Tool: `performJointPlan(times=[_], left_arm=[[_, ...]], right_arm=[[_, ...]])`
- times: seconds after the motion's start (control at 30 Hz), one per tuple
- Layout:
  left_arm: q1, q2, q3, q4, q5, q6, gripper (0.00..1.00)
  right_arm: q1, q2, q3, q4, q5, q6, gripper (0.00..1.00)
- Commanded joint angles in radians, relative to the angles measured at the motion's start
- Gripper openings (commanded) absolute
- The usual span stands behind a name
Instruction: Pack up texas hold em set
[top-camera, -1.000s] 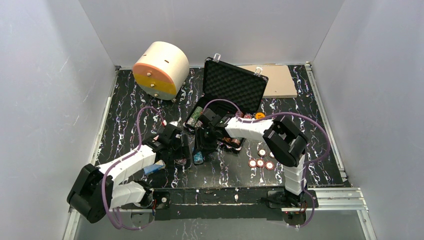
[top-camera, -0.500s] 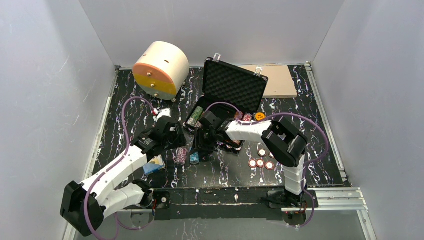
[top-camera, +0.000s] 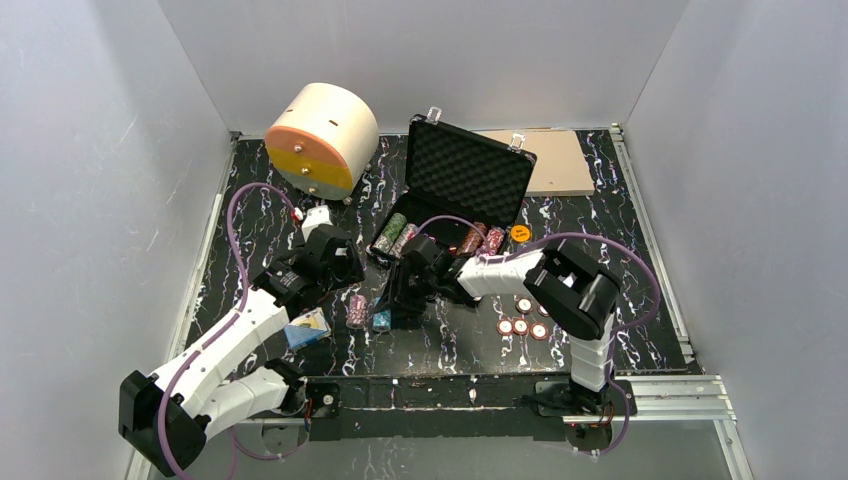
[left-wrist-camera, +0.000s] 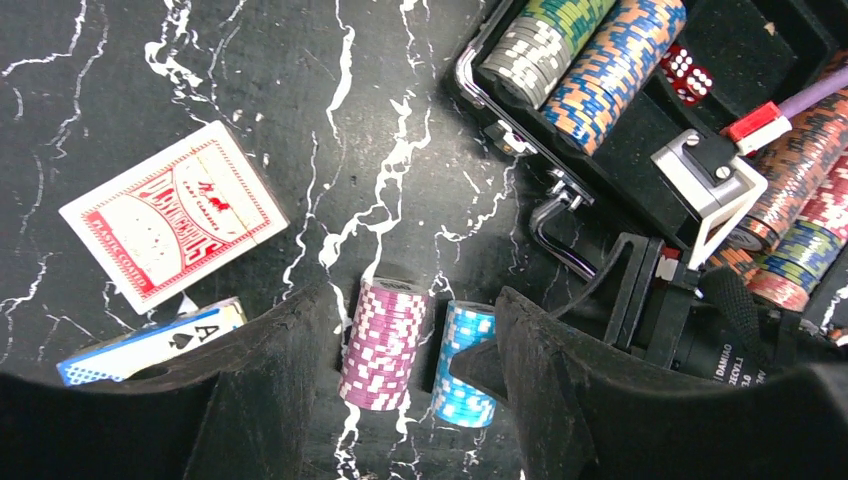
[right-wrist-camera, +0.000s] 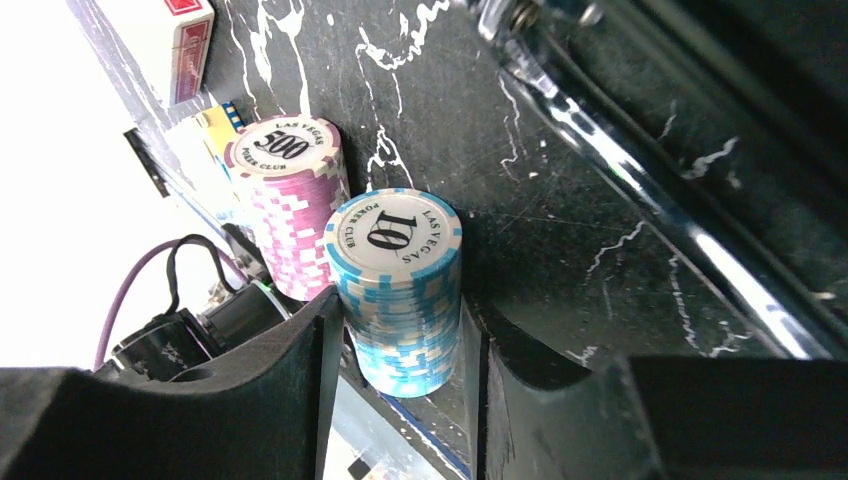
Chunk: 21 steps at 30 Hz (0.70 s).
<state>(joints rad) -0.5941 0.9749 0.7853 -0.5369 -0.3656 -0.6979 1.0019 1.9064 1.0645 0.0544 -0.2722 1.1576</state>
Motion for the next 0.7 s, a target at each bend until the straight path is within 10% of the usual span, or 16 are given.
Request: performJointPlan(times=[0.0,0.67], left_arm=[[-0.006,-0.013,0.030,-0.018,-0.090,0.051,0.60],[-0.006,0.028,0.045,0.018,-0.073,0.154,0.61]], right_arm=[[0.033,0.051,-0.023,0.038,0.023,0.074,0.24],[0.037,0.145,0.106,-0.010,0.085,0.052,0.24]])
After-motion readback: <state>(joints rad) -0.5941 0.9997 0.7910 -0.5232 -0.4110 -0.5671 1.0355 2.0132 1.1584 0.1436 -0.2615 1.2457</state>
